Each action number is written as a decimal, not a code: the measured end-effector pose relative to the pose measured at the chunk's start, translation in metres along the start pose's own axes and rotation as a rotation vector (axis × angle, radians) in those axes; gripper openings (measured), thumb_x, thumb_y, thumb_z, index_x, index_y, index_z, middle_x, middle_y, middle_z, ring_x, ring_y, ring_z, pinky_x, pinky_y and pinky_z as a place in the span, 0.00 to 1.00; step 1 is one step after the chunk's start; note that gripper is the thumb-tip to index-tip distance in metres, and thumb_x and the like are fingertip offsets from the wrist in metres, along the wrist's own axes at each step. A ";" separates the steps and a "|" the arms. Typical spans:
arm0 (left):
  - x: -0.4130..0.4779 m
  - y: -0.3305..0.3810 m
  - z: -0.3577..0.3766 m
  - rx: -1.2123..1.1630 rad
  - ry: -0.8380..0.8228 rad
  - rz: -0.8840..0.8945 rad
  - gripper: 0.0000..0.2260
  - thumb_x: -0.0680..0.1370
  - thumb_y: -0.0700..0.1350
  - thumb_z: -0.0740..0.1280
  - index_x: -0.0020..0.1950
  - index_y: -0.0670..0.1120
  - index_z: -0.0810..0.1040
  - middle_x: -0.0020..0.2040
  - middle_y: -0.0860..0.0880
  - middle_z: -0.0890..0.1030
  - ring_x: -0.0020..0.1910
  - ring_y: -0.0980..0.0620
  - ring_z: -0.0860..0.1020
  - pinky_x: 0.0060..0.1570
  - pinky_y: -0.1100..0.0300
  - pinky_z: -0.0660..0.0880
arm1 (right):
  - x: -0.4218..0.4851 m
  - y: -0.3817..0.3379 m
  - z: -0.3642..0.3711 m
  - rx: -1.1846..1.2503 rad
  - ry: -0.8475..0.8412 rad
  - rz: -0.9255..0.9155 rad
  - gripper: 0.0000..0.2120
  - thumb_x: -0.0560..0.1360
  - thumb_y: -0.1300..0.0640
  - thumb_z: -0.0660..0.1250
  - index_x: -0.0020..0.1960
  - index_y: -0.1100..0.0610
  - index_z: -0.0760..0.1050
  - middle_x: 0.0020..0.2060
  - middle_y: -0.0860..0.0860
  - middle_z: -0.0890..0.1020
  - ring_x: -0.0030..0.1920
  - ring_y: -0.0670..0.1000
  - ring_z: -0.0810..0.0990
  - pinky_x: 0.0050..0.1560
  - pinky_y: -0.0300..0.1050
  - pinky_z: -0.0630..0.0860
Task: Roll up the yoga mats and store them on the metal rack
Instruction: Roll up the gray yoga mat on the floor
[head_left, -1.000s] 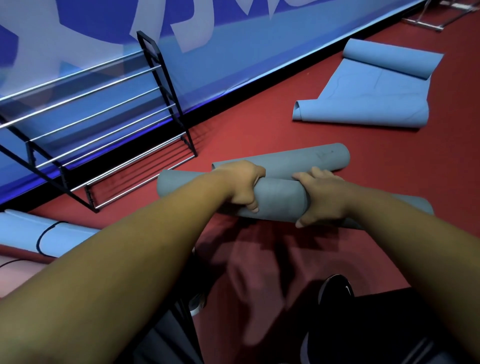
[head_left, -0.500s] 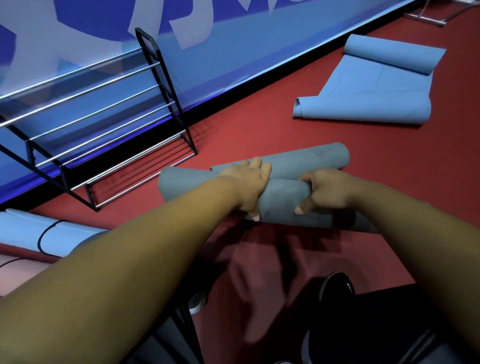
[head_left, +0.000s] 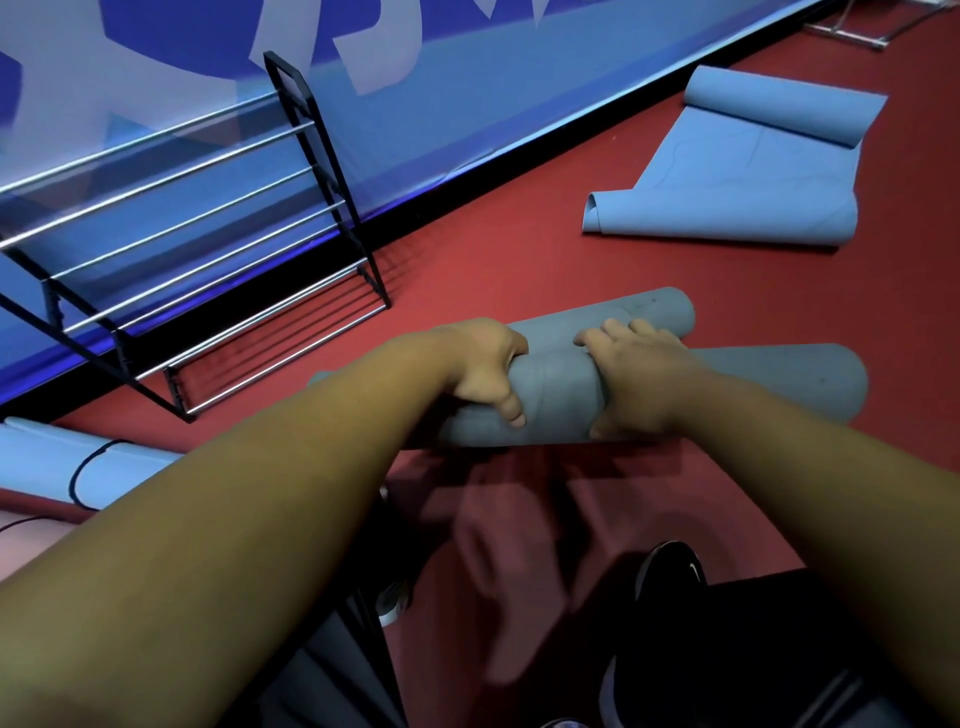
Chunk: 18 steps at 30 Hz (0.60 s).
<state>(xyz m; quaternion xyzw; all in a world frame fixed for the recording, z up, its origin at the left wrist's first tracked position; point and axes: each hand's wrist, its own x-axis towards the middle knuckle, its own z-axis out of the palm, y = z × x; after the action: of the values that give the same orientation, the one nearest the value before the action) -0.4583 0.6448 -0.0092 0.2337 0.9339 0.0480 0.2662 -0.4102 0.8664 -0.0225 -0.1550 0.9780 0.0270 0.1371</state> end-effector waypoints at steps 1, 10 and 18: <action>0.001 0.000 0.001 0.009 0.004 0.008 0.26 0.66 0.61 0.82 0.57 0.52 0.79 0.50 0.52 0.82 0.49 0.47 0.81 0.52 0.51 0.81 | 0.001 -0.001 -0.004 0.017 -0.009 0.007 0.53 0.60 0.32 0.80 0.78 0.48 0.64 0.68 0.49 0.73 0.66 0.57 0.73 0.67 0.56 0.73; -0.004 0.010 0.010 0.275 0.026 0.022 0.45 0.60 0.66 0.84 0.68 0.49 0.68 0.60 0.51 0.68 0.54 0.49 0.70 0.51 0.49 0.74 | 0.000 0.005 -0.018 0.217 -0.185 0.075 0.55 0.61 0.36 0.84 0.82 0.52 0.68 0.74 0.52 0.78 0.72 0.57 0.77 0.70 0.54 0.76; -0.002 0.006 -0.004 0.211 0.157 0.021 0.32 0.59 0.63 0.82 0.57 0.54 0.75 0.54 0.53 0.78 0.52 0.46 0.80 0.47 0.50 0.80 | -0.002 0.009 -0.025 0.285 -0.171 0.039 0.54 0.64 0.34 0.83 0.83 0.50 0.65 0.76 0.51 0.74 0.74 0.56 0.74 0.73 0.51 0.72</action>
<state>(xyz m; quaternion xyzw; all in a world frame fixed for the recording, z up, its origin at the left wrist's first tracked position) -0.4562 0.6494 -0.0036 0.2657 0.9492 -0.0294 0.1657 -0.4173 0.8737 0.0022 -0.1121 0.9595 -0.0964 0.2398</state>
